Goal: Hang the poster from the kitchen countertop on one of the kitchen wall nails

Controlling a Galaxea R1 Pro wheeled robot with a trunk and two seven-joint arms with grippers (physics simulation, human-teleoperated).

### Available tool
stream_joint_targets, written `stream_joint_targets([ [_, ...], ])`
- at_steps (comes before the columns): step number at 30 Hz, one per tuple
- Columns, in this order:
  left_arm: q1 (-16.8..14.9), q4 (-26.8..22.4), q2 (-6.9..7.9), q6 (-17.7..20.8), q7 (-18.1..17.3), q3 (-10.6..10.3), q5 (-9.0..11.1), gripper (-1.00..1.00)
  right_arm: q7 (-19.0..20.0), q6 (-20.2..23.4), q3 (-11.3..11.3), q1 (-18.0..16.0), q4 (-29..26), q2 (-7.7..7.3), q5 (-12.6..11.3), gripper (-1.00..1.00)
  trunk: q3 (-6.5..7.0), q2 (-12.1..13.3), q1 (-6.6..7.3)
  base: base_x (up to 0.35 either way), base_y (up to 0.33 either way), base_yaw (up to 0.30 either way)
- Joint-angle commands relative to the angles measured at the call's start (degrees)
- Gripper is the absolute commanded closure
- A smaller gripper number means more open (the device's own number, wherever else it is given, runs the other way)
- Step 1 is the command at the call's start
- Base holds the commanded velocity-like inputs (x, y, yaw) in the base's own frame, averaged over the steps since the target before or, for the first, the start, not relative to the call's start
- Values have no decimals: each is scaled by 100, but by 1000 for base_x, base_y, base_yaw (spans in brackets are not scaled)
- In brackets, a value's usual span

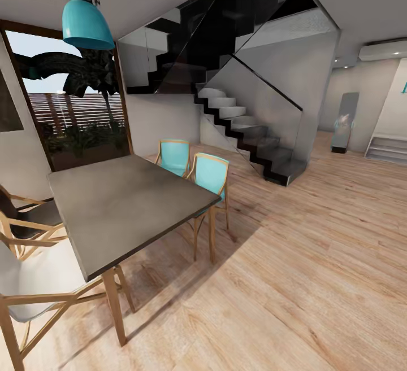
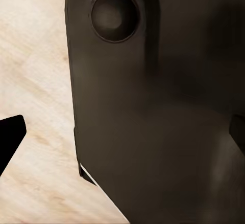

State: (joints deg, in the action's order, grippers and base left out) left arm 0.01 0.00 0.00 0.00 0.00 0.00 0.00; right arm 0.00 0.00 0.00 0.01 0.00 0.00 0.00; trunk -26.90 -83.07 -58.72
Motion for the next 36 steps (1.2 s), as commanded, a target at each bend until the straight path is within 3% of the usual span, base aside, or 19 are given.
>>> stream_joint_targets([
  [1, -1, 0, 0, 0, 0, 0, 0, -100, 0, 0, 0, -1, 0, 0, 0, -100, -3, -1, 0, 0, 0, 0],
  [27, -1, 9, 0, -13, -38, -7, 8, -100, 14, 34, 1, -10, -34, 31, -9, -100, -3, -1, 0, 0, 0, 0],
  [36, 220, -278, -66, -10, 6, 6, -32, -100, 2, -227, -30, -307, -307, -55, 7, -100, -3, -1, 0, 0, 0, 0],
])
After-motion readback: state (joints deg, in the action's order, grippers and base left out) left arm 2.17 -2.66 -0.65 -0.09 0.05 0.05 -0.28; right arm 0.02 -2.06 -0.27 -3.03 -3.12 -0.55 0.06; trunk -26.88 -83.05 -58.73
